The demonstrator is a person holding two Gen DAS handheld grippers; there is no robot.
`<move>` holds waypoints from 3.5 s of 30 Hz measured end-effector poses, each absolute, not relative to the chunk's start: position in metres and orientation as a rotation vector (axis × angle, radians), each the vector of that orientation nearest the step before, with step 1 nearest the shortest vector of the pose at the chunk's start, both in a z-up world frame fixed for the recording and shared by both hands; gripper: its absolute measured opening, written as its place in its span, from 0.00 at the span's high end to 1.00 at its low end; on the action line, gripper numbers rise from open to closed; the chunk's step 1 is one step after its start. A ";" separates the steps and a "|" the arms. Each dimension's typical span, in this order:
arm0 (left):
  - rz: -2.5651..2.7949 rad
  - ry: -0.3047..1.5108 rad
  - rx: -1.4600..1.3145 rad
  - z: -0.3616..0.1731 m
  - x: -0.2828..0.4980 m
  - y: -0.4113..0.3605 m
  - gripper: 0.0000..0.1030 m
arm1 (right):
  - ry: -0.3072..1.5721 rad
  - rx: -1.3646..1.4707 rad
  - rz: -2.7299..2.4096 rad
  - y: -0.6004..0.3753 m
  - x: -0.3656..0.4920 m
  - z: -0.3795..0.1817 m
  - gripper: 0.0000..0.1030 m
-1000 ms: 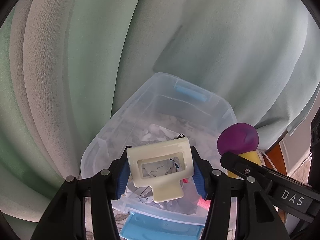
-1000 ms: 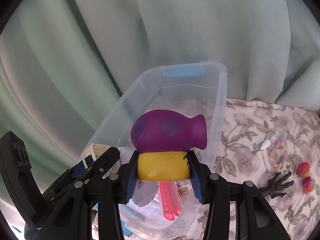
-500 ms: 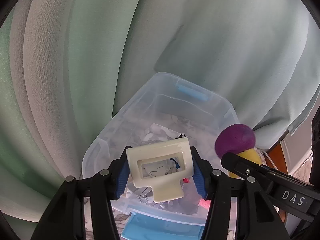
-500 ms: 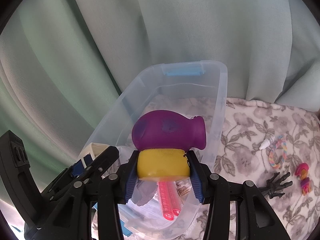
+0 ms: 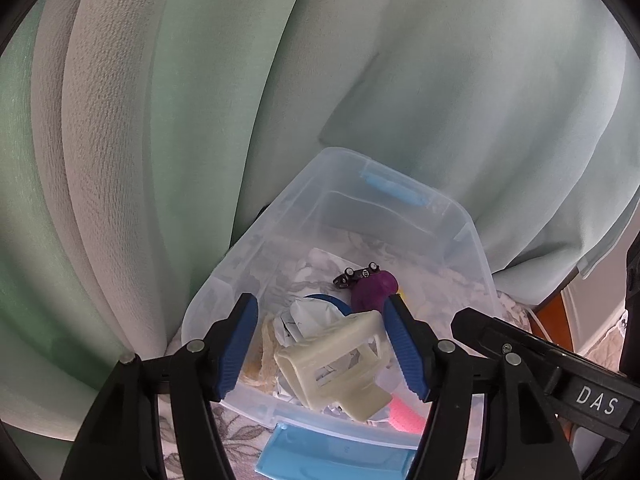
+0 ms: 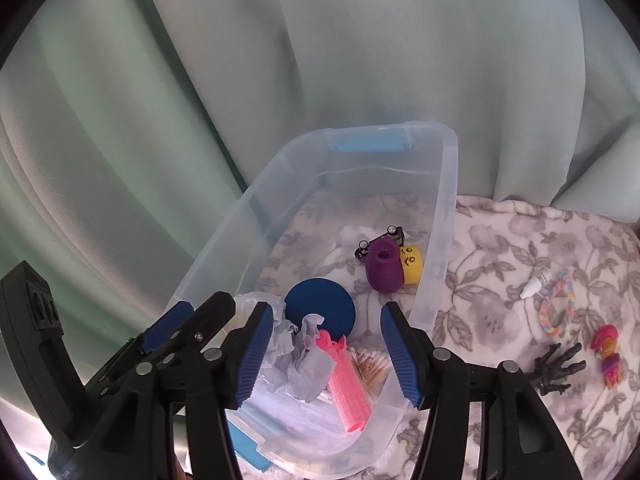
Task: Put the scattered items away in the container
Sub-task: 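Lower both tools into the box and open them to release toy and clip, then withdraw both tools from the box toward the black figure and dog figure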
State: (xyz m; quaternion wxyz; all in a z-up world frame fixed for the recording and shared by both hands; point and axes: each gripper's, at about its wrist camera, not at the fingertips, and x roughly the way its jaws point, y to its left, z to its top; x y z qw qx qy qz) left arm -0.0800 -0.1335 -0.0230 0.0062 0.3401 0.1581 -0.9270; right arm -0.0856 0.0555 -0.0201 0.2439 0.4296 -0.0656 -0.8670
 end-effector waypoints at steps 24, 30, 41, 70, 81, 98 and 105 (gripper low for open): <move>-2.924 0.553 1.121 -0.010 -0.063 -0.124 0.22 | -0.199 1.085 -2.388 0.070 -0.059 0.006 0.29; -2.933 0.484 1.126 -0.005 -0.061 -0.110 0.21 | -0.211 1.051 -2.403 0.083 -0.047 0.013 0.26; -2.981 0.399 1.114 0.007 -0.057 -0.080 0.12 | -0.302 1.010 -2.446 0.120 -0.036 0.020 0.16; -3.168 0.078 1.121 0.027 -0.072 0.039 0.12 | -0.590 0.899 -2.610 0.248 -0.025 0.011 0.00; -3.192 -0.016 1.267 0.003 -0.094 0.093 0.11 | -0.716 0.962 -2.667 0.298 -0.039 -0.021 0.00; -3.104 -0.117 1.499 -0.059 -0.118 0.127 0.12 | -0.764 1.145 -2.659 0.326 -0.058 -0.083 0.00; -3.054 -0.184 1.575 -0.085 -0.120 0.129 0.12 | -0.737 1.236 -2.651 0.331 -0.061 -0.111 0.00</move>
